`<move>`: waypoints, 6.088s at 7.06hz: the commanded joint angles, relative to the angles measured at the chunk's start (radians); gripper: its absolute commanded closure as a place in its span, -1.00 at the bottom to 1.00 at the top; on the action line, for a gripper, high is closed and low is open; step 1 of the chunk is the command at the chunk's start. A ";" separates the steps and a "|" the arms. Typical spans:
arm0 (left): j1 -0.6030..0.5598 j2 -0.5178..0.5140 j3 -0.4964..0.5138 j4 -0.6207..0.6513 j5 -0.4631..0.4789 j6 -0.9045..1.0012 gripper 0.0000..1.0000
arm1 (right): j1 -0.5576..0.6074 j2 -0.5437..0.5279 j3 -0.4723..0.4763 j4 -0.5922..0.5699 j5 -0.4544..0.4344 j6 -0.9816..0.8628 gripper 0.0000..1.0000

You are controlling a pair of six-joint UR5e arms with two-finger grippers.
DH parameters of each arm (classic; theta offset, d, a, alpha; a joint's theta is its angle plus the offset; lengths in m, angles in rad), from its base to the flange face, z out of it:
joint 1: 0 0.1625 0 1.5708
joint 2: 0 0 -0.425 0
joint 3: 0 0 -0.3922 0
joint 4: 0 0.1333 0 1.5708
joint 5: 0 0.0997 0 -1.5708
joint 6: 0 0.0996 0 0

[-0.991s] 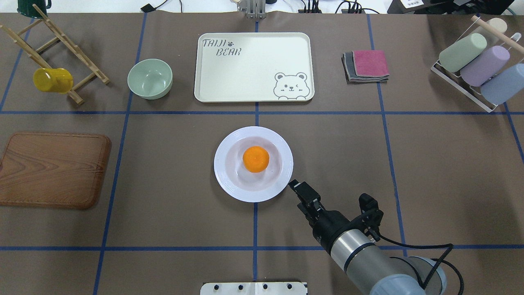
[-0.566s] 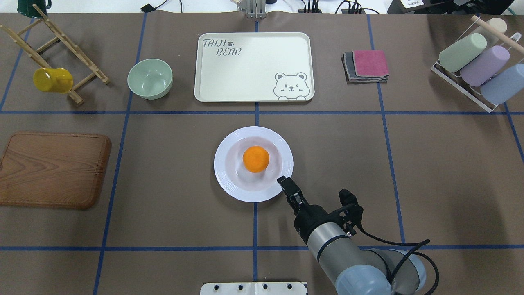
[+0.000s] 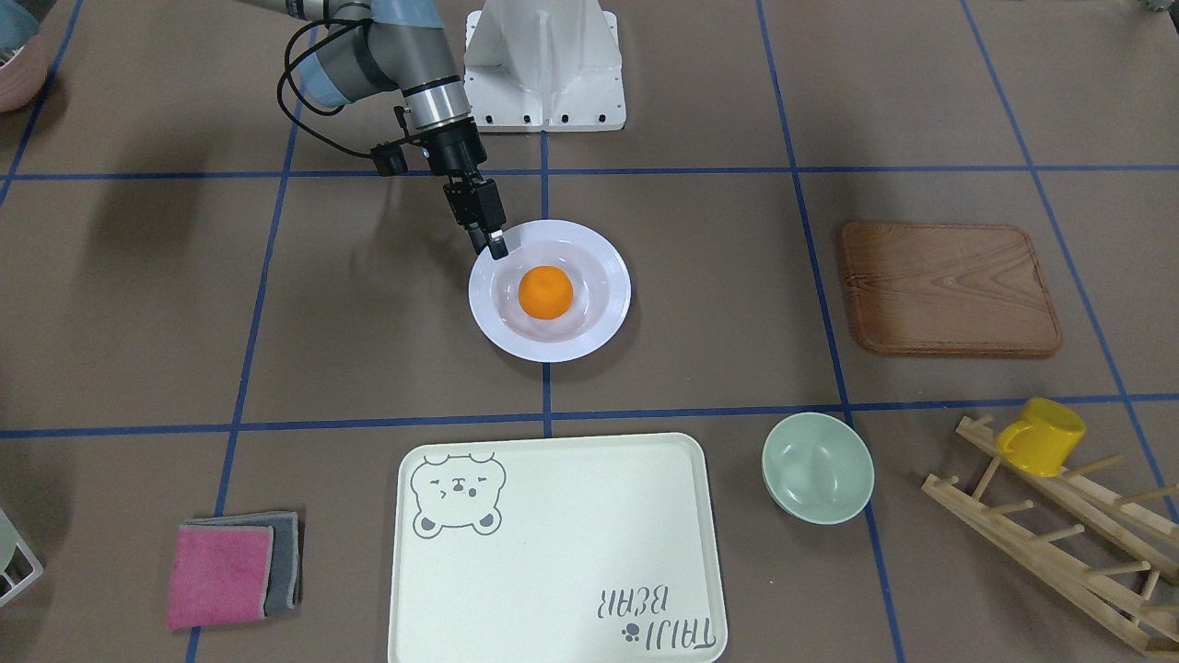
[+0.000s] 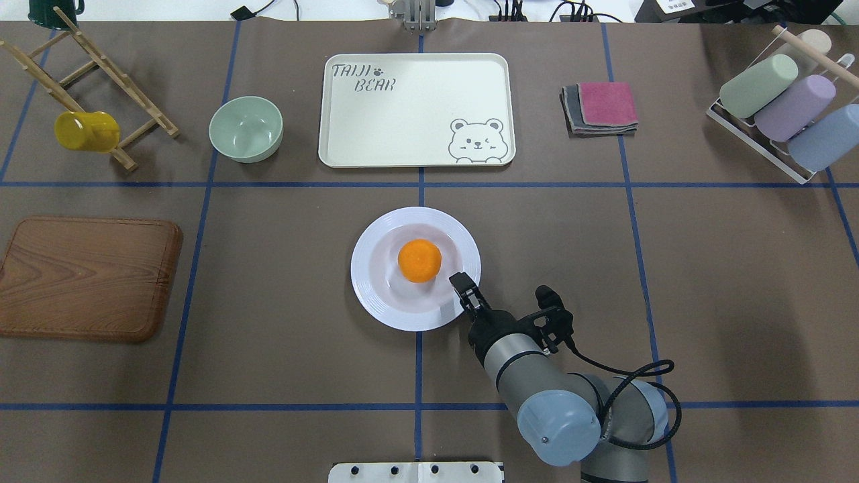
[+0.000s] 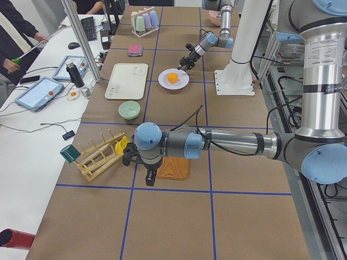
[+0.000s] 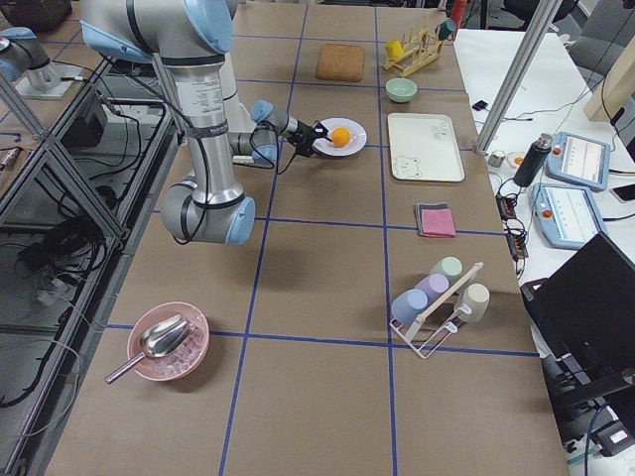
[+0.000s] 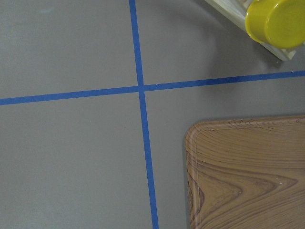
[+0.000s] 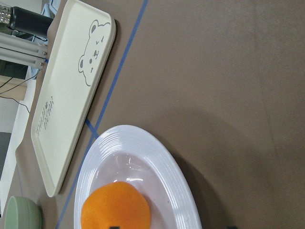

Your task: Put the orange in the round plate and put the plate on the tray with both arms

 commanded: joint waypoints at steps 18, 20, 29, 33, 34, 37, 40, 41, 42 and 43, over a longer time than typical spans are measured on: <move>0.001 -0.003 -0.010 -0.014 0.000 -0.044 -0.97 | 0.329 0.527 -0.739 -0.010 -0.211 0.358 1.00; 0.001 -0.001 -0.012 -0.015 0.003 -0.037 -0.97 | 0.305 0.505 -0.665 -0.014 -0.155 0.096 -1.00; 0.000 0.111 -0.101 -0.041 0.155 -0.034 -0.97 | 1.167 -0.134 0.003 -0.581 1.262 -1.911 -1.00; 0.004 0.137 -0.098 0.006 0.087 -0.035 -0.97 | 1.425 -0.481 0.007 -0.600 1.344 -2.397 -1.00; 0.004 0.135 -0.113 0.017 0.089 -0.034 -0.97 | 1.430 -0.518 0.023 -0.594 1.348 -2.397 -1.00; 0.004 0.138 -0.131 0.014 0.091 -0.034 -0.97 | 1.430 -0.534 0.024 -0.592 1.348 -2.380 -1.00; 0.002 0.141 -0.133 0.014 0.094 -0.034 -0.97 | 1.427 -0.536 0.021 -0.592 1.348 -2.378 -1.00; 0.002 0.143 -0.133 0.015 0.092 -0.034 -0.97 | 1.430 -0.536 0.020 -0.592 1.348 -2.378 -1.00; 0.002 0.143 -0.133 0.015 0.092 -0.034 -0.97 | 1.430 -0.536 0.017 -0.592 1.346 -2.378 -1.00; 0.002 0.145 -0.133 0.017 0.092 -0.034 -0.97 | 1.430 -0.537 0.014 -0.592 1.343 -2.378 -1.00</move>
